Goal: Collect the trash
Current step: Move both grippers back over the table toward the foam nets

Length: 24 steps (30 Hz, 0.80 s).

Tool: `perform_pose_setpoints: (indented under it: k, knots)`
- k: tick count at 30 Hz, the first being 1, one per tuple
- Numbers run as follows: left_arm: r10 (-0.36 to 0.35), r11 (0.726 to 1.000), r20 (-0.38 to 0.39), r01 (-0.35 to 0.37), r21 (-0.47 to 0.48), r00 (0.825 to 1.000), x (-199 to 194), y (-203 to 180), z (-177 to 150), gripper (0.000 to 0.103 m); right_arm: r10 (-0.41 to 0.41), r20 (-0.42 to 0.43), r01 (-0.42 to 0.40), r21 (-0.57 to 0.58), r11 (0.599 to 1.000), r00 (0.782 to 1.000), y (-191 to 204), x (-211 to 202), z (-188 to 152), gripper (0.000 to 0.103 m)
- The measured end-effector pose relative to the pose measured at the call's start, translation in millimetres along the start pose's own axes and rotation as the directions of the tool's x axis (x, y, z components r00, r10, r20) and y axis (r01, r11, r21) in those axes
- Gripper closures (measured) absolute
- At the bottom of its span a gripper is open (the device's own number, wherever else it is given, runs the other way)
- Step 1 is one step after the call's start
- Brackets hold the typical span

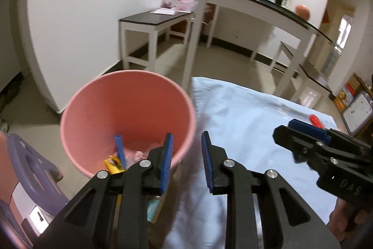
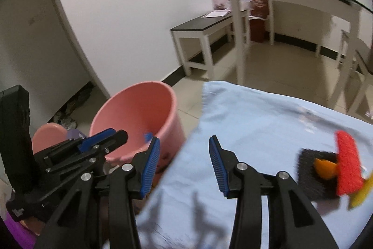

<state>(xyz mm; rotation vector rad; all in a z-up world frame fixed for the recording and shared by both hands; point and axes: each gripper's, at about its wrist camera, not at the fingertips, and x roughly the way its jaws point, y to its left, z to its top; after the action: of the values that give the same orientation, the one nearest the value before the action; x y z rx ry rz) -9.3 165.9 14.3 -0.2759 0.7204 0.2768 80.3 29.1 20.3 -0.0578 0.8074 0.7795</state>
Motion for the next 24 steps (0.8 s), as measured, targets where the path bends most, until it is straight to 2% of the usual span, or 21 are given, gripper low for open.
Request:
perform_pose_setpoints:
  k: [7, 12, 16, 20, 24]
  knots:
    - [-0.081, 0.994, -0.019, 0.082, 0.069, 0.997, 0.2, -47.4, -4.3, 0.078, -0.109, 0.044, 0.104, 0.102, 0.989, 0.993, -67.0, -58.2, -29.2, 0.060]
    - [-0.134, 0.982, -0.032, 0.137, 0.129, 0.990, 2.2, -82.0, -6.4, 0.078, -0.218, 0.079, 0.203, 0.163, 0.965, 0.973, -117.3, -97.7, -53.4, 0.055]
    - [-0.179, 0.967, -0.052, 0.185, 0.173, 0.983, 6.7, -112.9, -6.7, 0.078, -0.291, 0.073, 0.269, 0.222, 0.937, 0.954, -159.3, -115.0, -73.0, 0.052]
    - [-0.235, 0.947, -0.090, 0.249, 0.204, 0.968, 15.5, -147.1, -6.0, 0.078, -0.310, 0.048, 0.283, 0.296, 0.912, 0.950, -194.5, -116.0, -88.3, 0.049]
    - [-0.280, 0.925, -0.128, 0.303, 0.228, 0.951, 25.2, -177.5, -5.4, 0.078, -0.298, 0.033, 0.271, 0.330, 0.904, 0.954, -217.5, -112.0, -97.5, 0.045]
